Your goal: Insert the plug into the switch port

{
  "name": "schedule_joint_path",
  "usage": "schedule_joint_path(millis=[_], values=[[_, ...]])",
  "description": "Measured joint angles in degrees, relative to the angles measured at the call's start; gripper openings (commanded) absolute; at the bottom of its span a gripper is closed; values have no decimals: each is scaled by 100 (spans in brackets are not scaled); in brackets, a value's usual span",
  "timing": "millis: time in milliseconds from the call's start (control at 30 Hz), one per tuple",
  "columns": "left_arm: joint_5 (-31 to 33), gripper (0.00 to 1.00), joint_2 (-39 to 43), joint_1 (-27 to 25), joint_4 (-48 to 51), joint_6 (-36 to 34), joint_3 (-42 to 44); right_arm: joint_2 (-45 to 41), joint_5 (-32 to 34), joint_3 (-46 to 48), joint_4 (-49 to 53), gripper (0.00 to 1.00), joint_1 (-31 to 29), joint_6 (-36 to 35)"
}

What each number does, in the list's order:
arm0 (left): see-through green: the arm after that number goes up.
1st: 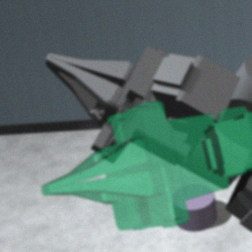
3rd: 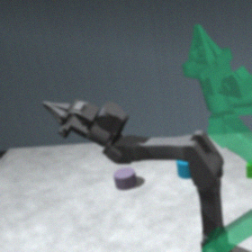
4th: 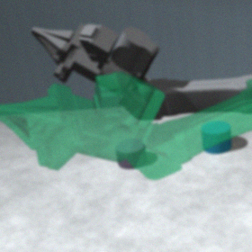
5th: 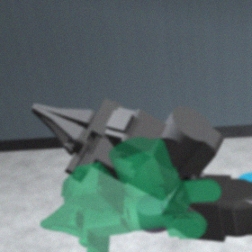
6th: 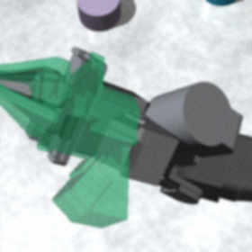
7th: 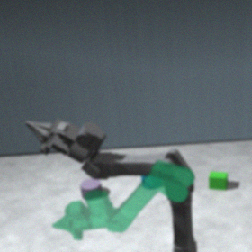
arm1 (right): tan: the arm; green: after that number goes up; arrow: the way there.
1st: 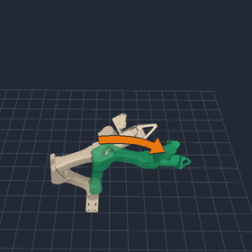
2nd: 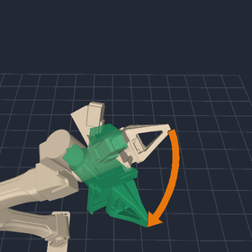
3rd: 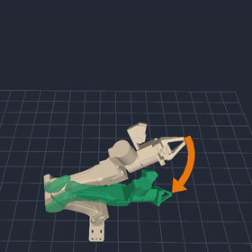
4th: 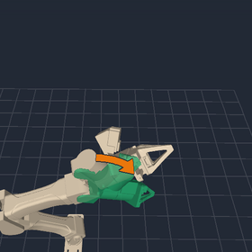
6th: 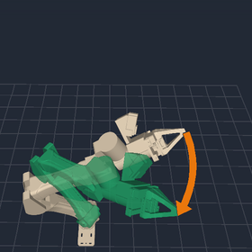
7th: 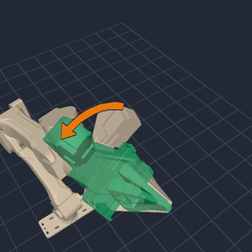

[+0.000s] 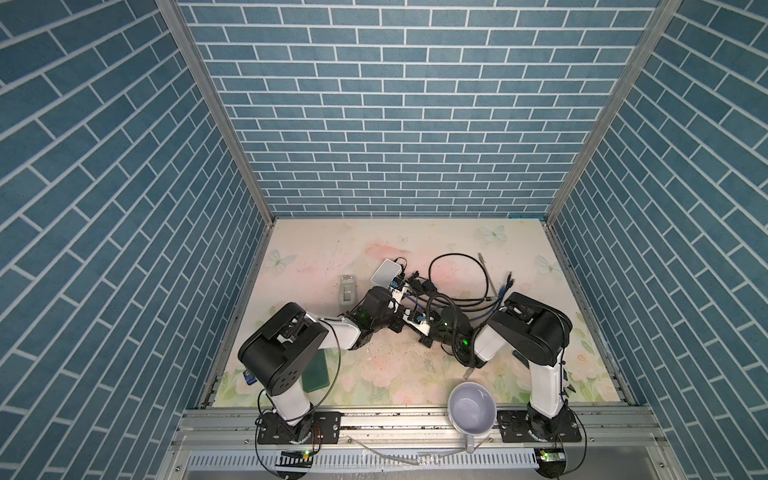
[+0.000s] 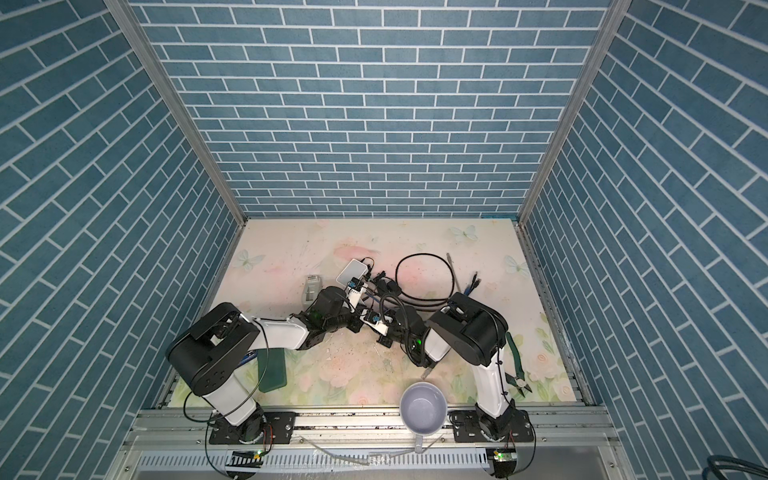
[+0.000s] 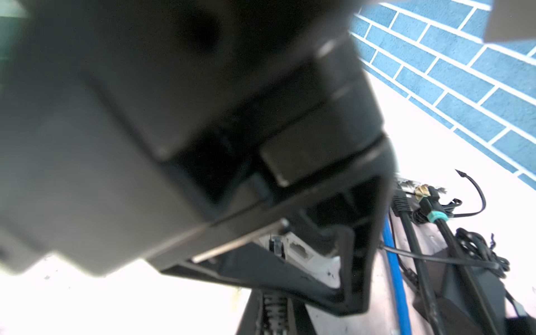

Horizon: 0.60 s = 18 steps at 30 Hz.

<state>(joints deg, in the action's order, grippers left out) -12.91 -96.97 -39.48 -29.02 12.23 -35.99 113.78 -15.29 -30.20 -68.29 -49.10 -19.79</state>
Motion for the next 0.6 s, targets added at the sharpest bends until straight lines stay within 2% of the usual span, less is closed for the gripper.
schedule_joint_path(millis=[467,533,600], values=[[-214,38,387,85,1506,-334,-446,-146,369,254,-81,0,-153,-372],[-118,44,557,76,1773,-575,-505,-188,442,297,28,0,-157,-407],[22,57,811,11,1967,-863,-538,-251,533,319,151,0,-157,-411]])
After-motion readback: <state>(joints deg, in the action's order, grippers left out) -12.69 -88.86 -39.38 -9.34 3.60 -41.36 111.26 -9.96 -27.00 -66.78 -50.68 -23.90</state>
